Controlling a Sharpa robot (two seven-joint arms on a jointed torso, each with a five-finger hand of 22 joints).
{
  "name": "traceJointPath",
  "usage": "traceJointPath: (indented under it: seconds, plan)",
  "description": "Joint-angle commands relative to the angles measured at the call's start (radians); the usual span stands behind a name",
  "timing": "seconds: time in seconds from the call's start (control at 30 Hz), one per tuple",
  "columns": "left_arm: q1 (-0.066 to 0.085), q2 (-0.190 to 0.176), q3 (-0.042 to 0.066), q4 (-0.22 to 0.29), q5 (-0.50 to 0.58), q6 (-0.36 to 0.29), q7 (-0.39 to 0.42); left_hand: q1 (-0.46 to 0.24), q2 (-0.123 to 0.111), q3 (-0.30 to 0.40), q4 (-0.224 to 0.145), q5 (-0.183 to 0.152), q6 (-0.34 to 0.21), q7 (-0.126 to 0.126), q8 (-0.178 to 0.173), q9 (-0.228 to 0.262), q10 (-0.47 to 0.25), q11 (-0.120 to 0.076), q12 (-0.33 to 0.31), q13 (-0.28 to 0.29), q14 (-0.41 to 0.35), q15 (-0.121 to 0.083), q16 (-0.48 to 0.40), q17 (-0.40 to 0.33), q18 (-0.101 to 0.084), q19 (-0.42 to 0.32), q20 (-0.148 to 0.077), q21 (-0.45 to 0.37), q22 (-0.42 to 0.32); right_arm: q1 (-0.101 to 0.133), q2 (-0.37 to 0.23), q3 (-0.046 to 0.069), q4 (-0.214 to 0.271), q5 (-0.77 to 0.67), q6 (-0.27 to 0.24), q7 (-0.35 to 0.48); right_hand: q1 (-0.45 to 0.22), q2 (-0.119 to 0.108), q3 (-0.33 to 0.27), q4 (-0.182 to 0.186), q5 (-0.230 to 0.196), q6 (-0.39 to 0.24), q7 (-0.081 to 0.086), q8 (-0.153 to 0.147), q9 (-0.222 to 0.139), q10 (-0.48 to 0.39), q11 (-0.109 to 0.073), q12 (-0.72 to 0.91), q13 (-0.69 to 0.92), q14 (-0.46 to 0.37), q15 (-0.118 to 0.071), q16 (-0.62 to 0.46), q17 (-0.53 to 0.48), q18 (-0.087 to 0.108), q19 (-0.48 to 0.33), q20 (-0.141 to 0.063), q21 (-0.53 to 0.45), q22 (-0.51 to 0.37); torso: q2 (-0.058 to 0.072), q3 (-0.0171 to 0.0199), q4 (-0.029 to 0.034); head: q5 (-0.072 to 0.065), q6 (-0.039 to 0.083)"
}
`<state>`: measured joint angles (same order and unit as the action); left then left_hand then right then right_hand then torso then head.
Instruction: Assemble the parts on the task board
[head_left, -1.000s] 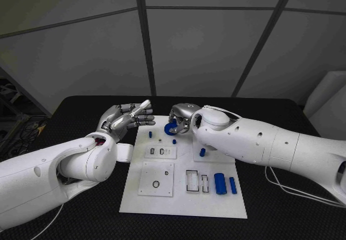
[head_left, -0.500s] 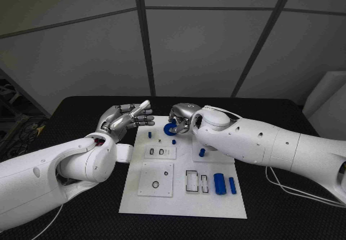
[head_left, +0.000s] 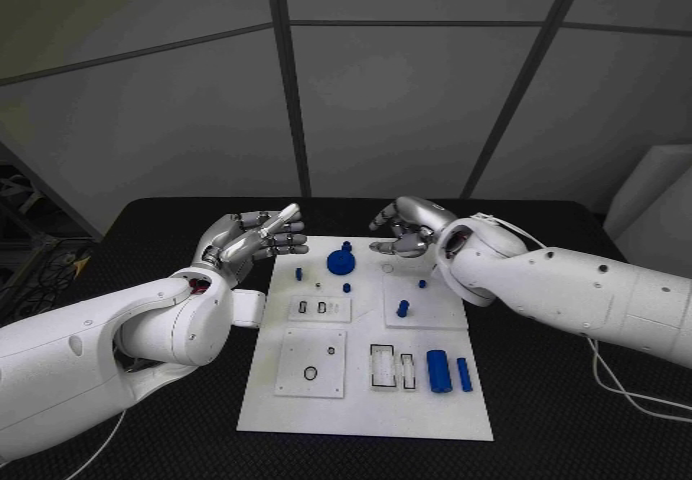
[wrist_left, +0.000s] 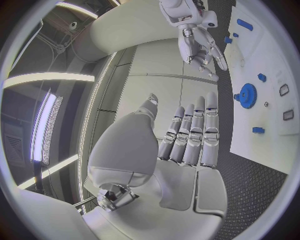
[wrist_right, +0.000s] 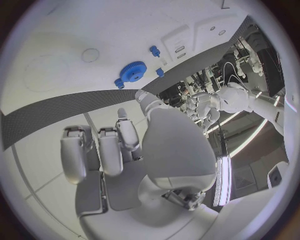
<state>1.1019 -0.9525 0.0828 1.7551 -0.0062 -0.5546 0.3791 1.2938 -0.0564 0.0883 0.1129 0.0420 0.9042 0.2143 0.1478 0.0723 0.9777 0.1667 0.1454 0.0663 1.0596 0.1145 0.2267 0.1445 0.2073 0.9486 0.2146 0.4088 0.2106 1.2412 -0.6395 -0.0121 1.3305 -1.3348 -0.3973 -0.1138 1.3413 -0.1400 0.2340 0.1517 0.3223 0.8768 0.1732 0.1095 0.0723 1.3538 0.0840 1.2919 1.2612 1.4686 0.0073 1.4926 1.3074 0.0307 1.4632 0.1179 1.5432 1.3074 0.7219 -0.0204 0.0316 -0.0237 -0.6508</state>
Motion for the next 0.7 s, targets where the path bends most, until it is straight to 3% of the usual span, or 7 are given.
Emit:
traceJointPath:
  seconds: [0.03,0.13,0.37,0.53,0.7]
  plan:
    - [0.0,-0.001,0.001,-0.006,-0.009,0.014,0.004,0.002,0.009,0.002,-0.007,0.004,0.001,0.005,-0.004,-0.001,0.001,0.004,-0.006,0.0,-0.001,0.006,-0.006,0.001,-0.03,0.004,0.003,0.005,0.001,0.003,-0.071,0.001,0.023,0.254,-0.04,0.157,0.012,0.003,0.004,-0.012,0.018,0.007,0.0,0.003,0.001,-0.013,0.0,-0.009,-0.005,0.061,0.003,-0.006,0.066,-0.011,0.043,0.005,-0.008,0.184,-0.006,0.0053,-0.0128,0.004,0.001]
    - [-0.001,0.0,0.001,-0.012,-0.009,0.014,0.004,0.003,0.009,0.001,-0.008,0.004,0.001,0.005,-0.005,-0.002,0.001,0.004,-0.007,0.0,-0.001,0.006,-0.007,0.001,-0.031,0.004,0.003,0.005,0.001,0.003,-0.124,0.001,0.027,0.27,-0.027,0.179,0.018,-0.002,0.0,-0.021,0.049,0.01,-0.003,0.004,0.0,-0.014,-0.002,-0.01,-0.005,0.061,0.001,-0.005,0.069,-0.011,0.043,0.004,-0.008,0.184,-0.009,0.0093,-0.0197,0.006,0.001]
    - [-0.005,0.009,0.0,-0.025,-0.009,0.016,0.005,0.003,0.009,0.001,-0.008,0.004,0.001,0.005,-0.005,-0.002,0.001,0.004,-0.007,0.0,-0.001,0.006,-0.007,0.001,-0.031,0.004,0.003,0.005,0.001,0.003,-0.205,0.0,0.016,0.247,-0.002,0.188,0.032,-0.006,-0.001,-0.034,0.056,0.014,-0.006,0.005,0.0,-0.011,-0.005,-0.008,-0.002,0.062,-0.001,-0.003,0.074,-0.011,0.044,0.002,-0.008,0.186,-0.011,0.0189,-0.0251,-0.023,0.0]
    - [-0.008,0.012,0.0,-0.029,-0.009,0.017,0.006,0.003,0.009,0.001,-0.008,0.004,0.001,0.005,-0.006,-0.002,0.0,0.004,-0.008,0.0,-0.001,0.006,-0.007,0.001,-0.031,0.004,0.003,0.005,0.001,-0.01,-0.224,0.0,0.0,0.234,0.009,0.177,0.036,-0.008,-0.002,-0.038,0.054,0.014,-0.006,0.005,0.0,-0.008,-0.005,-0.005,0.002,0.063,-0.001,-0.001,0.079,-0.012,0.047,0.001,-0.006,0.189,-0.01,0.0131,-0.0227,-0.052,-0.004]
    - [-0.01,0.014,0.0,-0.032,-0.009,0.017,0.008,0.003,0.01,0.001,-0.009,0.004,0.001,0.005,-0.006,-0.002,0.0,0.004,-0.008,0.0,-0.001,0.006,-0.007,0.002,-0.03,0.004,0.003,0.005,0.001,-0.03,-0.228,0.0,-0.024,0.222,0.031,0.176,0.04,-0.01,-0.004,-0.043,0.053,0.01,-0.005,0.002,-0.001,-0.009,-0.005,-0.007,0.0,0.063,-0.002,-0.001,0.079,-0.012,0.046,0.001,-0.007,0.188,-0.009,0.013,-0.022,-0.064,-0.009]
